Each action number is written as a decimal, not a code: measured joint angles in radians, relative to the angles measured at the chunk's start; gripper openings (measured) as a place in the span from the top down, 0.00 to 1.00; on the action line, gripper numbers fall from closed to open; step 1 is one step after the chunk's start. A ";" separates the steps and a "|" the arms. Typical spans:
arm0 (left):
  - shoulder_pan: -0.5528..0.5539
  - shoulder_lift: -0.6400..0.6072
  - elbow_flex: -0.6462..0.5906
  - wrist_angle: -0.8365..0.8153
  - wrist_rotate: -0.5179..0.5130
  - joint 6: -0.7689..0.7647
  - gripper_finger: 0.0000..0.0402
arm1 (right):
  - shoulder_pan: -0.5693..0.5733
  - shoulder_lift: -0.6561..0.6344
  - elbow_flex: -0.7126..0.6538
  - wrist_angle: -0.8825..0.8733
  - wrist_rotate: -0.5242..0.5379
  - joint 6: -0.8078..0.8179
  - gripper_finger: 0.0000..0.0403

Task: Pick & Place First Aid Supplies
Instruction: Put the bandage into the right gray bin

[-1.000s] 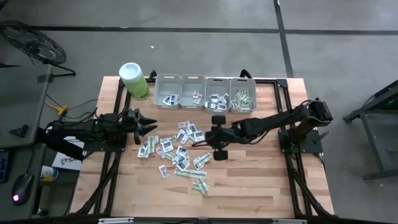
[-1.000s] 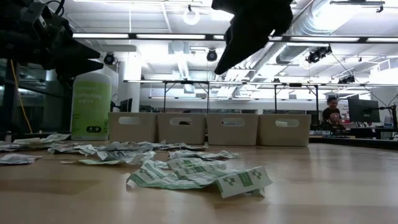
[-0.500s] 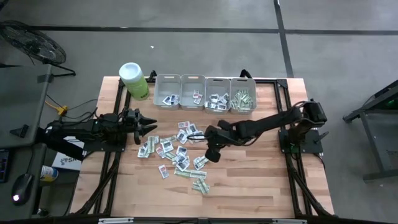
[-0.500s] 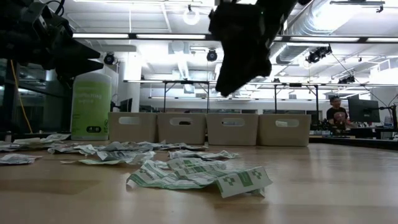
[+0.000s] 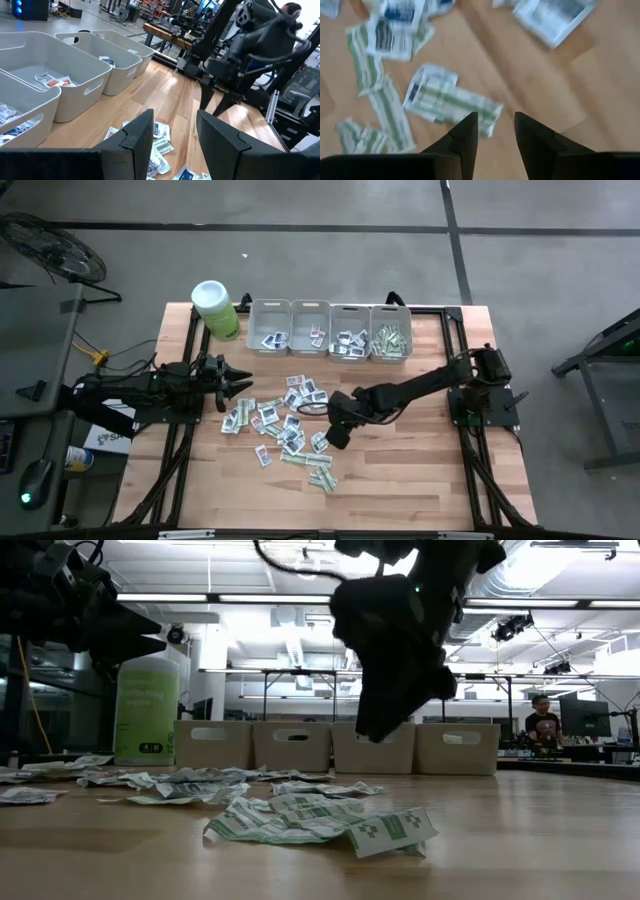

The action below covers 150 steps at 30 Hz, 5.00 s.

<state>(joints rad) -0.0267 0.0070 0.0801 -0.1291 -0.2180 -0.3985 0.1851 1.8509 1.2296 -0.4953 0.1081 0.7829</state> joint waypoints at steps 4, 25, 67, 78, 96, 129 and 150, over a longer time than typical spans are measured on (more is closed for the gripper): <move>0.000 0.000 0.000 0.000 0.000 0.000 0.63 | -0.001 0.025 -0.001 0.001 -0.058 0.028 0.70; 0.000 0.000 0.000 0.000 0.000 0.000 0.63 | -0.029 0.087 0.000 0.052 -0.089 0.071 0.70; 0.000 0.000 0.000 0.000 0.000 0.000 0.63 | -0.012 0.155 0.001 0.100 -0.063 0.047 0.99; 0.000 0.000 0.000 0.000 0.000 0.000 0.63 | 0.049 0.088 -0.004 0.098 0.129 0.020 1.00; 0.000 0.000 0.000 0.000 0.000 0.000 0.63 | 0.112 0.035 -0.002 0.013 0.662 0.001 1.00; 0.000 0.000 0.000 0.000 0.000 0.000 0.63 | -0.159 -0.099 0.000 -0.843 1.066 0.337 1.00; 0.000 0.000 0.000 0.000 0.000 0.000 0.63 | -0.494 -0.097 -0.094 -0.717 1.012 0.239 1.00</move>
<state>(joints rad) -0.0265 0.0069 0.0803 -0.1291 -0.2180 -0.3983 -0.3084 1.7536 1.1355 -1.2125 1.1206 1.0217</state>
